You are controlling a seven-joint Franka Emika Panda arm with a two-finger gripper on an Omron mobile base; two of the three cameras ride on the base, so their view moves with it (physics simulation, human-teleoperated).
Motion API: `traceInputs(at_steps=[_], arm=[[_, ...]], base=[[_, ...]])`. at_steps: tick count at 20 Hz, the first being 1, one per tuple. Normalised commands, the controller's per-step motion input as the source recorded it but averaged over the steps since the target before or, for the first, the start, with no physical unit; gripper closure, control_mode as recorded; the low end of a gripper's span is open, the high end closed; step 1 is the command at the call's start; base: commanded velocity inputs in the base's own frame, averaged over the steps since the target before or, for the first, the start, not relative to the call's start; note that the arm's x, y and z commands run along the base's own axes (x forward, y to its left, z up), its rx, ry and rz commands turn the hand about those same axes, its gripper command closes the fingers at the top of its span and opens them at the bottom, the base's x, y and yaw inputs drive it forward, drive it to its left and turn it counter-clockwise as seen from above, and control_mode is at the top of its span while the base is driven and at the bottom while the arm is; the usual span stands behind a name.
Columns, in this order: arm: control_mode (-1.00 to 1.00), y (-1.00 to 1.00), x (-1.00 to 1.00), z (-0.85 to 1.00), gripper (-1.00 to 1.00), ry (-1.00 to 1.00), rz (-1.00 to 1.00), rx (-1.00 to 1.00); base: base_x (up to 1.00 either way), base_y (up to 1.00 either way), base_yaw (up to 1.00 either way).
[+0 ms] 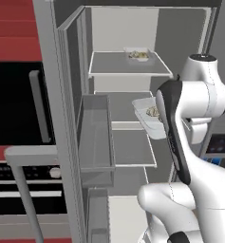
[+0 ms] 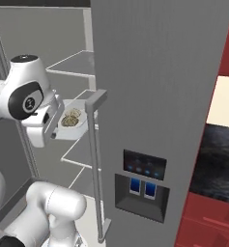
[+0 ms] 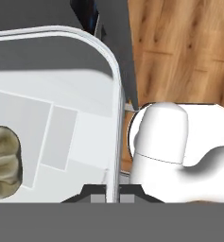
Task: Place two dumplings into each of the tupperware containers and then place the containers in the fridge.
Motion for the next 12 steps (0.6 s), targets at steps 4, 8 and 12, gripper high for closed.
traceInputs(at_steps=[4,8,12], arm=[[1.0,0.0,0.0,0.0,1.0,0.0,0.0,0.0],[-1.0,0.1,0.14,-0.11,1.0,0.0,0.0,0.0],[-1.0,0.27,0.61,-0.58,1.0,0.0,0.0,0.02]], base=[[0.47,0.26,0.0],[0.34,0.23,0.0],[0.0,0.0,0.0]])
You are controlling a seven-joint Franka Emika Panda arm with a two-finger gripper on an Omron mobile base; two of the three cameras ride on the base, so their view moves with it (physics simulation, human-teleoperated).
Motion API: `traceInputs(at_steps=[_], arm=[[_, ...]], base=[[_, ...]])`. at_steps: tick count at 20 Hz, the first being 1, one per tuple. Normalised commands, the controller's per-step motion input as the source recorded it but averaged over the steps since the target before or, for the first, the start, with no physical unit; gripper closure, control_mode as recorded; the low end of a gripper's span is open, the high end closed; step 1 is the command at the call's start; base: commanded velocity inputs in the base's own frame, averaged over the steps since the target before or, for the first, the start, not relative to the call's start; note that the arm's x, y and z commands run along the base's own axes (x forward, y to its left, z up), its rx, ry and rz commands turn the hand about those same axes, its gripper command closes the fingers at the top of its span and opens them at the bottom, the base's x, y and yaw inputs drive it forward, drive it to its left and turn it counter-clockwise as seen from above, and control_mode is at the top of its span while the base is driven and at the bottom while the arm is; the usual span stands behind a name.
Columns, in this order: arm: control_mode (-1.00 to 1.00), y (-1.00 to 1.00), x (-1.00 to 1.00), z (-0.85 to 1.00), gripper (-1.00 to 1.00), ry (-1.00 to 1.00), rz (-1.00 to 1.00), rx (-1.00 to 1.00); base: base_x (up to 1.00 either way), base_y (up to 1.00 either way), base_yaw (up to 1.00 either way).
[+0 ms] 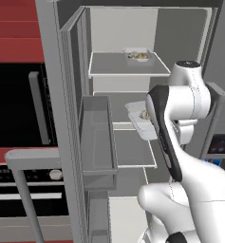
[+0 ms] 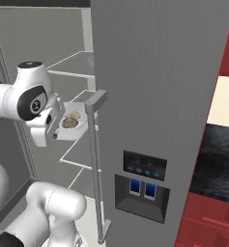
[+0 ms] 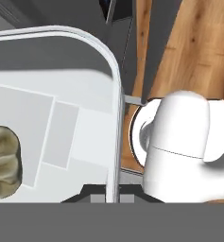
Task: Place two dumplings into each of the tupperware containers and then place the containers in the fridge.
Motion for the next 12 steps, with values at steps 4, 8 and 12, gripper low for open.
traceInputs(at_steps=[4,8,12], arm=[[-1.0,0.01,0.68,-0.38,1.0,-0.02,-0.03,0.09],[-1.0,0.0,0.74,-0.14,1.0,-0.1,-0.07,0.05],[-1.0,0.01,0.86,-0.14,1.0,-0.12,-0.07,0.0]], base=[[0.0,0.0,0.0],[0.0,0.0,0.0],[0.0,0.0,0.0]])
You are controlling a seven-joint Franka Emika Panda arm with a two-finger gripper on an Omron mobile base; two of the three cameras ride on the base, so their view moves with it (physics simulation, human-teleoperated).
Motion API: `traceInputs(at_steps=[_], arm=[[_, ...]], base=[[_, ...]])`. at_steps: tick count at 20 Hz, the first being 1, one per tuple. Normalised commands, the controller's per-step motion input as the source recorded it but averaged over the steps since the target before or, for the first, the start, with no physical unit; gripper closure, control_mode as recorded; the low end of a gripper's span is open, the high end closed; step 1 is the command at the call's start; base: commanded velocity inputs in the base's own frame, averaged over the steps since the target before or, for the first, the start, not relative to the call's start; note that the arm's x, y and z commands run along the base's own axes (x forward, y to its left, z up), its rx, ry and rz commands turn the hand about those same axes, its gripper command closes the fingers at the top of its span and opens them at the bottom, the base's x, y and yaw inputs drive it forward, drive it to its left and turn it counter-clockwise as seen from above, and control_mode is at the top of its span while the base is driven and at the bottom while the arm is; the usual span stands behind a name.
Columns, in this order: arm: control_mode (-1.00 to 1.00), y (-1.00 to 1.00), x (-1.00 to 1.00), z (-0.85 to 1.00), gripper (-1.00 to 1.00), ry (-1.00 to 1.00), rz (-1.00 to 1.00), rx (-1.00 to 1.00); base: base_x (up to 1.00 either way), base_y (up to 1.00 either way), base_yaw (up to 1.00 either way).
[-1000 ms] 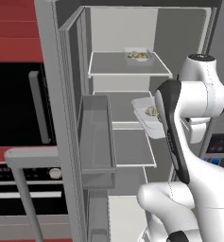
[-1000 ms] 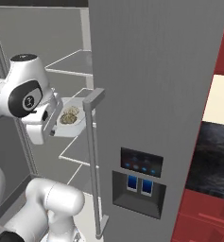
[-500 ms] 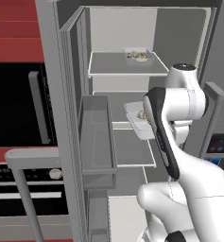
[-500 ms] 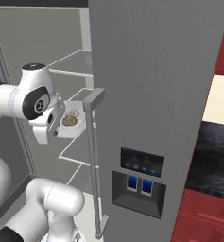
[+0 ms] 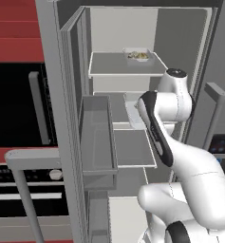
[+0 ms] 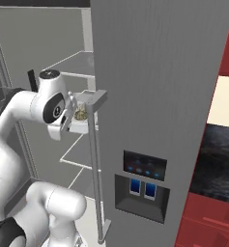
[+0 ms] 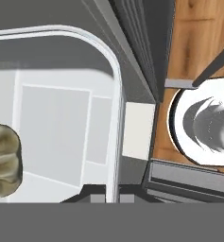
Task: Place two dumplings into each of the tupperware containers and then place the containers in the fridge.
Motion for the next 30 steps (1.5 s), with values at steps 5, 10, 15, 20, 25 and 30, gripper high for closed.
traceInputs(at_steps=[5,10,15,20,25,30], arm=[[-1.0,0.01,0.81,-0.46,1.0,-0.1,-0.06,0.0],[-1.0,0.0,0.79,-0.24,1.0,-0.12,-0.05,0.0],[-1.0,-0.01,0.74,-0.2,1.0,-0.05,-0.02,0.0],[-1.0,-0.02,0.76,-0.34,1.0,-0.01,0.0,0.0],[-1.0,-0.07,0.78,-0.32,1.0,0.0,0.0,0.0],[-1.0,-0.13,0.7,-0.18,1.0,0.0,-0.01,0.0]], base=[[0.0,0.0,0.0],[0.0,0.0,0.0],[0.0,0.0,0.0],[0.0,0.0,0.0],[0.0,0.0,0.0],[0.0,0.0,0.0]])
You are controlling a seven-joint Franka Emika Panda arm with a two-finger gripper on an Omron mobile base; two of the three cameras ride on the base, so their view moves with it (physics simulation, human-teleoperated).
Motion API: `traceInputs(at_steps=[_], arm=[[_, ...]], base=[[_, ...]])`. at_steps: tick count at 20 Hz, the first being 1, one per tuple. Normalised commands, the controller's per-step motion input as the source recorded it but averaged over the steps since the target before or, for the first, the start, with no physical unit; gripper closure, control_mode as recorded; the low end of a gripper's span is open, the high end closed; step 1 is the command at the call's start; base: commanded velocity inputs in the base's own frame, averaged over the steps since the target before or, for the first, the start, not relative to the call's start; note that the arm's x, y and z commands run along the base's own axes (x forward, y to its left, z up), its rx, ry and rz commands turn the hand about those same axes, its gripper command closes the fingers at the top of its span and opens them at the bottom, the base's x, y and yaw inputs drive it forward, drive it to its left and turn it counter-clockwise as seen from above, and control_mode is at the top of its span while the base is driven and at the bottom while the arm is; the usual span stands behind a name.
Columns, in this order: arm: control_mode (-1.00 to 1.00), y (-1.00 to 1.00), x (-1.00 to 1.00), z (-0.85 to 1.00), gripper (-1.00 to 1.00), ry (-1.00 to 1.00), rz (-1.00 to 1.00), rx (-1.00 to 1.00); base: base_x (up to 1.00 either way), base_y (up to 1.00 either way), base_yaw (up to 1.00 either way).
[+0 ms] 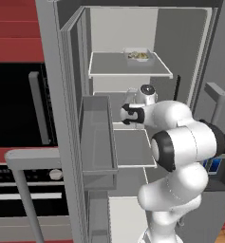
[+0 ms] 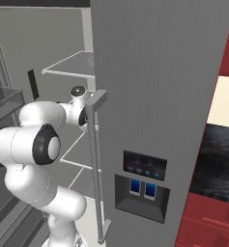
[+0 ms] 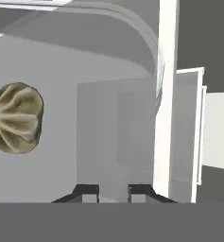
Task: Place two dumplings into each of the tupperware containers and then place the containers in the fridge.
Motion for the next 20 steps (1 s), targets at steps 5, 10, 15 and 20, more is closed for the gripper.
traceInputs(at_steps=[5,10,15,20], arm=[[-1.0,-0.02,0.54,-0.14,1.0,0.0,0.0,0.0],[-1.0,0.0,0.03,0.0,-1.0,0.0,0.0,0.0],[-1.0,0.0,-0.28,0.03,-1.0,-0.17,-0.02,0.0],[-1.0,0.0,-0.33,0.2,-1.0,-0.29,-0.06,0.0]], base=[[0.0,0.0,0.0],[0.0,0.0,0.0],[0.0,0.0,0.0],[0.0,0.0,0.0]])
